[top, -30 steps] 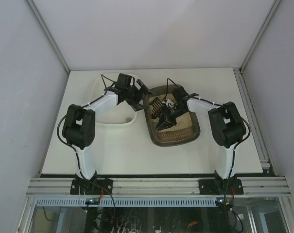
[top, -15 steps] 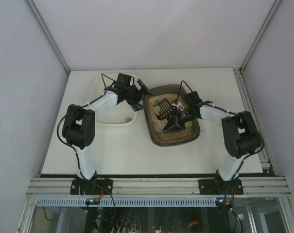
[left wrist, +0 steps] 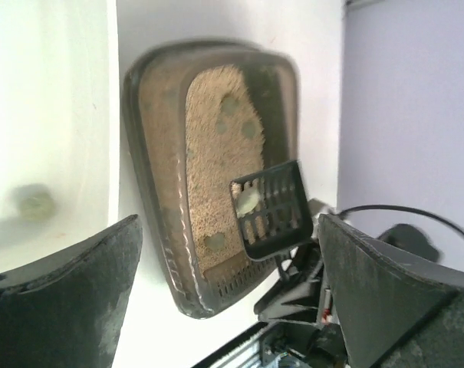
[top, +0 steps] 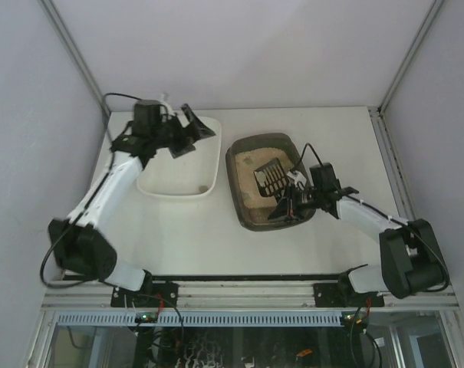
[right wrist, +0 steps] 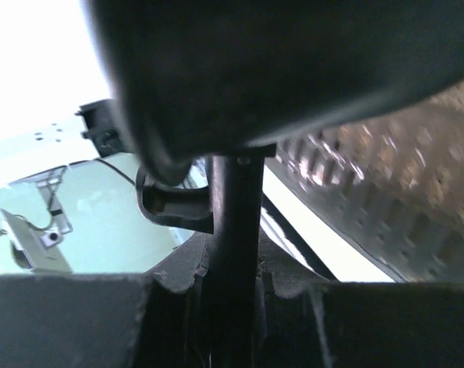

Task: Clean the litter box

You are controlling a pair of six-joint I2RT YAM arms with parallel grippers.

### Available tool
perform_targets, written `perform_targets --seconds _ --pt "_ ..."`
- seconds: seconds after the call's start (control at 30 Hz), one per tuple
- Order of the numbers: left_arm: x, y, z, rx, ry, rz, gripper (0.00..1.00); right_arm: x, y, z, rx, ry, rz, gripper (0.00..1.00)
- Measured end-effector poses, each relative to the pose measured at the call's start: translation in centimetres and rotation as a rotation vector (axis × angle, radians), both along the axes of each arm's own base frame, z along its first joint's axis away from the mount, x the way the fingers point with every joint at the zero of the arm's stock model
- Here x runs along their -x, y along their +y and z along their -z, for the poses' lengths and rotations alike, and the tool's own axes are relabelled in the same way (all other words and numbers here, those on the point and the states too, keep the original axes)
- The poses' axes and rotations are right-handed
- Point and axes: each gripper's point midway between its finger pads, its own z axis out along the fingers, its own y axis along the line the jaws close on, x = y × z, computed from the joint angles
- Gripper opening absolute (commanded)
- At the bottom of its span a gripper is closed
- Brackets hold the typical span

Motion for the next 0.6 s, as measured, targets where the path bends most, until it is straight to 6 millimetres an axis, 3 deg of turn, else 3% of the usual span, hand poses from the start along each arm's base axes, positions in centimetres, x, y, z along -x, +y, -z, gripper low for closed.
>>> perform_targets --seconds 0.03,0.07,0.13,0.2,0.3,0.5,0.6 --pt "-0.2 1.3 -0.8 0.000 -0.021 -0.026 1.00 0.7 -0.3 0.7 -0.003 -0.014 0.016 0.00" --pt "0.7 3.2 -2.9 -0.012 -0.097 -0.037 1.00 1.2 -0.5 1.2 -0.006 -0.028 0.031 0.00" --pt "3.2 6.5 -5.8 -0.060 -0.207 -0.063 1.00 1.9 -0.9 1.8 -0.027 -0.089 0.070 0.00" --pt "6.5 9.3 -7.1 -0.139 -0.285 -0.082 1.00 2.1 -1.1 1.8 -0.060 -0.161 0.109 0.00" --pt "10.6 11.3 -5.8 -0.246 -0.317 -0.062 1.00 1.3 -1.1 0.8 -0.127 -0.261 0.153 0.00" --pt "18.5 14.8 0.5 -0.480 -0.304 -0.049 1.00 -0.2 -1.8 -1.0 -0.295 -0.346 0.246 0.00" --pt "20.2 16.1 -0.1 -0.557 -0.371 -0.075 1.00 -0.1 -1.8 -0.8 -0.351 -0.316 0.271 0.00"
